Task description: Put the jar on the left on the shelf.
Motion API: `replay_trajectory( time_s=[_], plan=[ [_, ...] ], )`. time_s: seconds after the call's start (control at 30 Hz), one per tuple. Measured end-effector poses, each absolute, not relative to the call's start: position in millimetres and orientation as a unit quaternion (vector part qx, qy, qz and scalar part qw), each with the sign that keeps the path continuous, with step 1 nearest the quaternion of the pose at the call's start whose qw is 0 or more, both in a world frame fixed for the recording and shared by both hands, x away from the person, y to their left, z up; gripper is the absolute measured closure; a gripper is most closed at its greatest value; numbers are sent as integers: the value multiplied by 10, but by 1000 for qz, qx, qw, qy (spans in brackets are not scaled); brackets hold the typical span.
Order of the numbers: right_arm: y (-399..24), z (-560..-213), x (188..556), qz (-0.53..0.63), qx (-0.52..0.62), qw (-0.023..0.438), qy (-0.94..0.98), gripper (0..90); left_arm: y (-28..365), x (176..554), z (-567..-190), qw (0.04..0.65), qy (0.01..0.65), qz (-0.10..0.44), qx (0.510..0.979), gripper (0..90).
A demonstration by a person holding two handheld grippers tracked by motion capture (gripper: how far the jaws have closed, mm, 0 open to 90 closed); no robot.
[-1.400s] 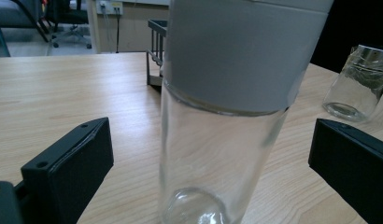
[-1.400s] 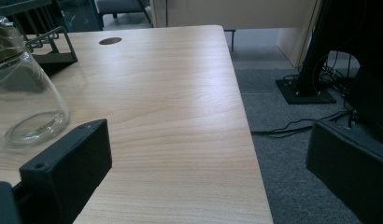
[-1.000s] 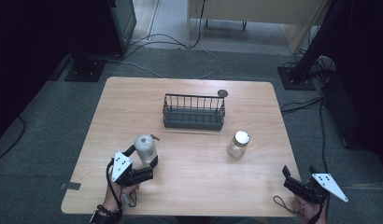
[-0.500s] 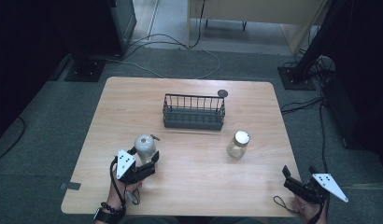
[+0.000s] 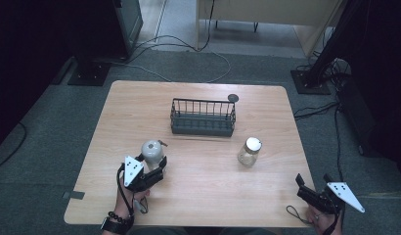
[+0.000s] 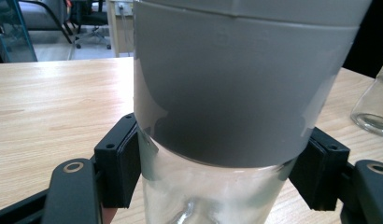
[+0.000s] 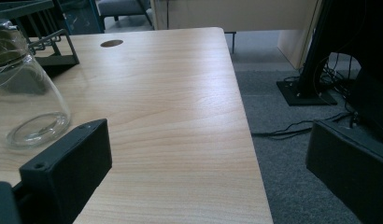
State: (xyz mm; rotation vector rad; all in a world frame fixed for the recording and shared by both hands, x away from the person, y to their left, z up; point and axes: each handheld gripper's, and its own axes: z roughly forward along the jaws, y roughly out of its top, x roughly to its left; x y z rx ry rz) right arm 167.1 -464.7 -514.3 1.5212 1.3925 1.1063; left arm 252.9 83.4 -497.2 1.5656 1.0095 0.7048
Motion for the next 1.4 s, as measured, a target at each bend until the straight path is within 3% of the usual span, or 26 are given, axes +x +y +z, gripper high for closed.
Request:
replay_trajectory(
  time_s=[1.4],
  plan=[
    [-4671,-5142,1658,448,595,383,547,0,471,2852,-4917,544,423,285,666,284]
  ],
)
